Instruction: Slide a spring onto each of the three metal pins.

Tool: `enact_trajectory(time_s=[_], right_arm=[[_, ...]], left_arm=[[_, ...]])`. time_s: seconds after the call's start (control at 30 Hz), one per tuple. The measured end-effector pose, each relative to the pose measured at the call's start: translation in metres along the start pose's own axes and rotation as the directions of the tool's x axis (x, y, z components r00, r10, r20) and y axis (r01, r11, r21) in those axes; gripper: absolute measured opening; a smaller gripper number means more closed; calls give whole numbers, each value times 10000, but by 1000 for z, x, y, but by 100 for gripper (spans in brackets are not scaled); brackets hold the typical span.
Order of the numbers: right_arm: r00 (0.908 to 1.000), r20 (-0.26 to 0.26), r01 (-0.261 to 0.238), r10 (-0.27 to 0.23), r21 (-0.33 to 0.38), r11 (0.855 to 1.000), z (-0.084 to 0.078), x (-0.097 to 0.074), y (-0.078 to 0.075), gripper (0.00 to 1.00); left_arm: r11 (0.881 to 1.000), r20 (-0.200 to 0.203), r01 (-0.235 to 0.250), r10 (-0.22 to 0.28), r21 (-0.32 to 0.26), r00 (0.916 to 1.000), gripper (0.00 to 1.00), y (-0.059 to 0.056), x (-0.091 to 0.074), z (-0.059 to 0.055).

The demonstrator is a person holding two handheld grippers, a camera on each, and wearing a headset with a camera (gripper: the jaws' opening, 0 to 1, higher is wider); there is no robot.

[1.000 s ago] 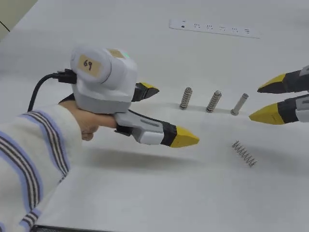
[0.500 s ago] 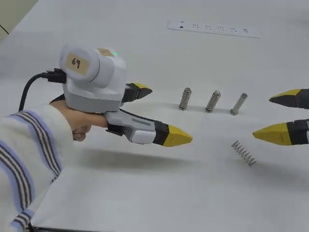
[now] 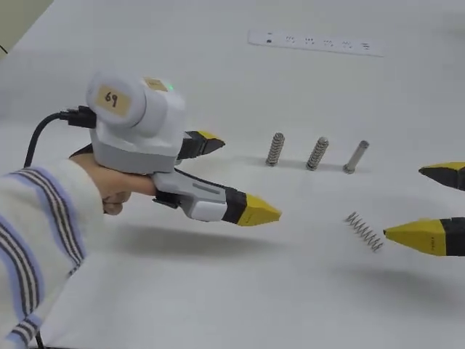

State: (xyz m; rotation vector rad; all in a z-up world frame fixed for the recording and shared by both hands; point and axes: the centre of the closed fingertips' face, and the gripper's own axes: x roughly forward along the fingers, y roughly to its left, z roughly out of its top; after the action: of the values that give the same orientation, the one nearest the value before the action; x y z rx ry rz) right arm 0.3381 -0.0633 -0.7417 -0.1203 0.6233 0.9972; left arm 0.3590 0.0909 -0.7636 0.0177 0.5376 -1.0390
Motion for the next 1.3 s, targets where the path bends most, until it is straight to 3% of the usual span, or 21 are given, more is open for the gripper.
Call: enact_trajectory(time_s=[0.27,0.4,0.9,1.3], right_arm=[[9993,380,-84,70,379,9992,0,1,10,92],[9989,469,-69,44,524,9986,-3,2,13,100],[9985,482,226,-263,752,9969,-5,0,6,100],[9981,513,304,-345,793,9964,-7,0,3,100]], left_arm=[[9999,-119,123,-123,-8,9999,89,-1,3,-3],[9999,-116,140,-139,15,9998,92,-1,4,-2],[9999,-66,123,-123,5,9999,94,0,-1,-1],[9982,148,-114,105,588,9998,98,7,0,14]])
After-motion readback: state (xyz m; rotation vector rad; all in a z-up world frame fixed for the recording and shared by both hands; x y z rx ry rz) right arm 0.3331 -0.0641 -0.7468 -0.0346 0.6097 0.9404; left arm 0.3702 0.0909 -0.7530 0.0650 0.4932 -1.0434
